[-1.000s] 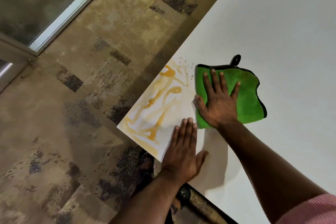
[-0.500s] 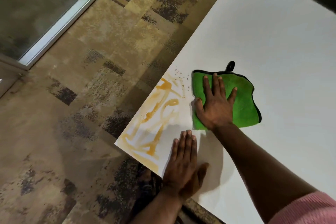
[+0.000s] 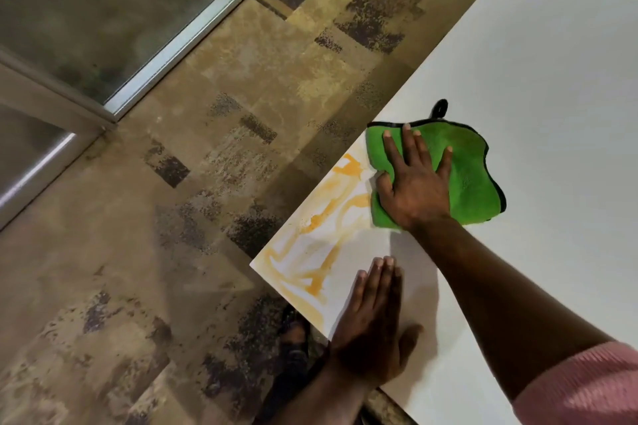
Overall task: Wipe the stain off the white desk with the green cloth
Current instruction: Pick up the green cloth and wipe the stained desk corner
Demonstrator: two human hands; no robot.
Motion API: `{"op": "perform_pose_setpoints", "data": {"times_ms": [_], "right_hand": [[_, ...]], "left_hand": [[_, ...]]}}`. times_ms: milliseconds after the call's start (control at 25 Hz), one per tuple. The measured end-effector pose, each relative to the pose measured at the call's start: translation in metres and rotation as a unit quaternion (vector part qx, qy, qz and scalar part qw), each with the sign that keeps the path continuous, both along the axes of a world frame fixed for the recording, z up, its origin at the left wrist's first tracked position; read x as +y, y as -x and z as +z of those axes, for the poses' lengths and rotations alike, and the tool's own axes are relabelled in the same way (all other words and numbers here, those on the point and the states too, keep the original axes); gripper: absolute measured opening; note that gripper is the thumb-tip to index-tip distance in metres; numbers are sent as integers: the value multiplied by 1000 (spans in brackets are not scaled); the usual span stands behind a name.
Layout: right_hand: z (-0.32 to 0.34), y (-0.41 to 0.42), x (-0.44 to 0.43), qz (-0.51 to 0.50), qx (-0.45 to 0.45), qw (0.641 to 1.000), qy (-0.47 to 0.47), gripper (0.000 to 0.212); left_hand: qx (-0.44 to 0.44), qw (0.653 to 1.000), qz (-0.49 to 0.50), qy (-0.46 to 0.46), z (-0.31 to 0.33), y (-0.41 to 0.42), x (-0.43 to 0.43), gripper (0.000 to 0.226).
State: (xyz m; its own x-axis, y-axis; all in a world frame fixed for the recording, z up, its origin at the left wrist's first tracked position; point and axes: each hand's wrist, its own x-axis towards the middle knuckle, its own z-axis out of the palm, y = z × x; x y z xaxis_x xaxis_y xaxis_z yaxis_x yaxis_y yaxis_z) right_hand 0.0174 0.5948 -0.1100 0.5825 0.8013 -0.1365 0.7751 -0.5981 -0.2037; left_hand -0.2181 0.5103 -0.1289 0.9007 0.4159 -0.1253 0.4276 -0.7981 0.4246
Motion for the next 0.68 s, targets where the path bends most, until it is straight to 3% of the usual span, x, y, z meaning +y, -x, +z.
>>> {"op": "perform_pose_setpoints", "data": {"times_ms": [120,320,560,680], "right_hand": [[-4,1,32,42,-5,999,1,70],[-6,29,1,203,-9,979,3,72],[-4,19,22,104,-17,994,8,72],[-4,57,15,147,-9,989,5,72]], "left_hand": [[-19,1000,2,4,-2,1,-2,84],[-13,1000,1,-1,2,-1,0,85],[-33,999,4,-11,-1,4,-3,82],[-7,999,-14,-37,4,-1,-1,77]]}}
